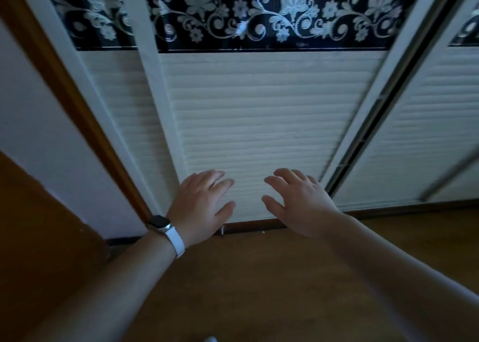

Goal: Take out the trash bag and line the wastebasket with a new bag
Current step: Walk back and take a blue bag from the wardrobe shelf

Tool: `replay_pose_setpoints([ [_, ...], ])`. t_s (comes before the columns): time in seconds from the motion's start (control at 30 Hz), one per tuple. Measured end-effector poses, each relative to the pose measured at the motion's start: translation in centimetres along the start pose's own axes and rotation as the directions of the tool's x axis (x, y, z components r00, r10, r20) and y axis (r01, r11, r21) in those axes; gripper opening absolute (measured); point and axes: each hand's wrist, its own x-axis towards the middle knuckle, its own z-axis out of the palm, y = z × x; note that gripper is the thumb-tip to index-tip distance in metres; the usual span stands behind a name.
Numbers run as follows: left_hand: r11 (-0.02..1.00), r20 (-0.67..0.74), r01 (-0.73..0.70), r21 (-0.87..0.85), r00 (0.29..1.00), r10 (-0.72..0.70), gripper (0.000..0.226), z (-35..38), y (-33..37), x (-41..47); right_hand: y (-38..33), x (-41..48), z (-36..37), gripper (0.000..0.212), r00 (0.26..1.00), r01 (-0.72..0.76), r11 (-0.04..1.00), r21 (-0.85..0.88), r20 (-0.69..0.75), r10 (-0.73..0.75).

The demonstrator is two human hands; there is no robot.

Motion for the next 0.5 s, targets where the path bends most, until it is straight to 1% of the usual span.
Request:
replay_pose_setpoints([
  [0.13,0.994,0.036,-0.098,-0.053,0.994,0.1,0.049,0.2,-2.2,3.6,-0.2,2.0,-0.2,0.056,0.993,-0.116,0.993,-0.008,-0.026,0.116],
  [0.27,0.974,0.077,-0.212,-0.081,0.973,0.219,0.047,1.3,-3.1,7.0,-0.7,1.8,-0.1,0.054,0.958,-0.268,0.963,0.023,-0.1,0.269],
  [0.4,0.934,0.117,-0.33,-0.139,0.931,0.347,0.053,2.6,-1.7,10.5,-0.1,0.3,-0.2,0.054,0.915,-0.391,0.92,0.026,-0.096,0.392],
  [0.5,0.892,0.124,-0.407,-0.194,0.892,0.434,0.057,3.6,0.6,12.2,1.5,-1.5,-0.6,0.057,0.867,-0.49,0.871,0.017,-0.093,0.49],
])
